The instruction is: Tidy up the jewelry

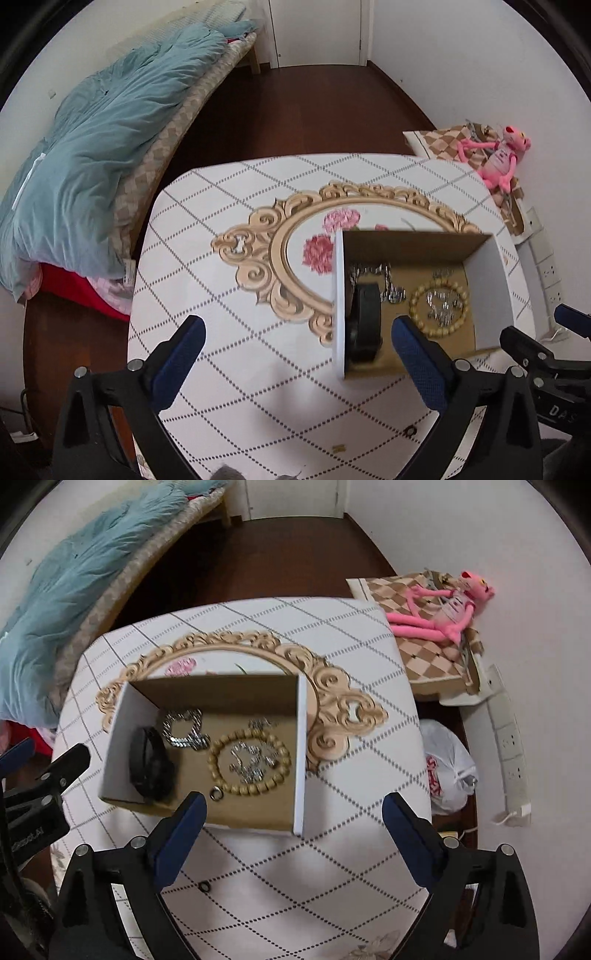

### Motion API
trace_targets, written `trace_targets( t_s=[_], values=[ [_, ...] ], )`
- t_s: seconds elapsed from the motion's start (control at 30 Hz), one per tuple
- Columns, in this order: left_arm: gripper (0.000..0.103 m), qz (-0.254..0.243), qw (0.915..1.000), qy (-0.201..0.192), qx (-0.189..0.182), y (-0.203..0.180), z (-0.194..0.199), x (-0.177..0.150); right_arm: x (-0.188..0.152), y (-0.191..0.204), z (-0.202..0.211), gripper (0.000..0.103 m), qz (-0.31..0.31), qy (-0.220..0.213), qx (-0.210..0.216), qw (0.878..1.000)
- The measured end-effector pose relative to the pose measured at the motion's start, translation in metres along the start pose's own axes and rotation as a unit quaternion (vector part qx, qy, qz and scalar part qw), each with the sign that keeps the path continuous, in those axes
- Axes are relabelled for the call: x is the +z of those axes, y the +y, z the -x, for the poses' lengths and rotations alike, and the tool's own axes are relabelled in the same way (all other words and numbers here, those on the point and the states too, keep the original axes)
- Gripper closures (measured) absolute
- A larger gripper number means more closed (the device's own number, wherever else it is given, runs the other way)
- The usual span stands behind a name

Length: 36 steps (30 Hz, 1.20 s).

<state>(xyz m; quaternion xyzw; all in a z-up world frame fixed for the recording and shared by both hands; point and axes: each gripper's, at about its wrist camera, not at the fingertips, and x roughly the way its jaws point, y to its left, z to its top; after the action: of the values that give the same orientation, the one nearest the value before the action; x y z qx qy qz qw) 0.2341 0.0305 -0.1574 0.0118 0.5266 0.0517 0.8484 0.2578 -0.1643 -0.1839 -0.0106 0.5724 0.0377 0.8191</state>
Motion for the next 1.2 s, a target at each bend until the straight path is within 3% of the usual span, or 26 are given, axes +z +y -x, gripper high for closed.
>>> trace_targets(
  t_s=[0.37, 0.6, 1.2],
  values=[
    [0.0, 0.002, 0.9998, -0.019, 0.006, -0.007, 0.028, -0.031, -0.031, -0.006, 0.018, 0.001, -0.025, -0.037, -0.022, 0.999],
    [0.0, 0.004, 0.9975, -0.069, 0.018, -0.008, 0.071, -0.043, -0.055, -0.007, 0.065, 0.001, -0.029, -0.09, -0.042, 0.995],
    [0.0, 0.017, 0.9894, -0.143, -0.018, -0.002, 0.171, -0.071, -0.102, -0.011, 0.185, 0.001, -0.046, -0.206, -0.05, 0.976]
  ],
)
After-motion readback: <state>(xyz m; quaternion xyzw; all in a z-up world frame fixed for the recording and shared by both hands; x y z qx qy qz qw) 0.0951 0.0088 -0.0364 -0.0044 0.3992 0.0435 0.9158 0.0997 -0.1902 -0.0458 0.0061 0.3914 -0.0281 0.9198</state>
